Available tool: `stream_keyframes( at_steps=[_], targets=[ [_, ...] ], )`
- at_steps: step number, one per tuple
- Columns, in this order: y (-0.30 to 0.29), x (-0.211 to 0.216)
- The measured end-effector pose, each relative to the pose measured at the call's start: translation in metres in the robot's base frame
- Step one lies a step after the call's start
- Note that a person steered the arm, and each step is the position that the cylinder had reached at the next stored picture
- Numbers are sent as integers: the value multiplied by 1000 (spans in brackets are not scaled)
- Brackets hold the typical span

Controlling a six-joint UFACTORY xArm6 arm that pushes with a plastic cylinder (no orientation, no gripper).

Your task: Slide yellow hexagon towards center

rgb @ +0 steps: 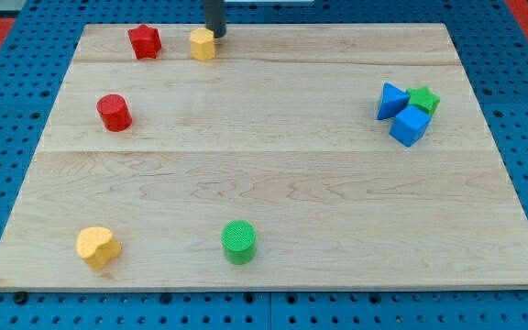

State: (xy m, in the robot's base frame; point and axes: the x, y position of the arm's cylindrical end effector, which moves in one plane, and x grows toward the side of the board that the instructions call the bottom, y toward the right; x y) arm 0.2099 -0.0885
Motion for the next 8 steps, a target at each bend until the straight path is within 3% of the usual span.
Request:
stream_keyframes(
  at_steps=[1,3,4,5,6,7,8],
  targets=[
    [-1,21],
    [-65,43],
    [-82,76],
    [-32,107],
    [-32,80],
    [-36,80],
    [23,160]
  ],
)
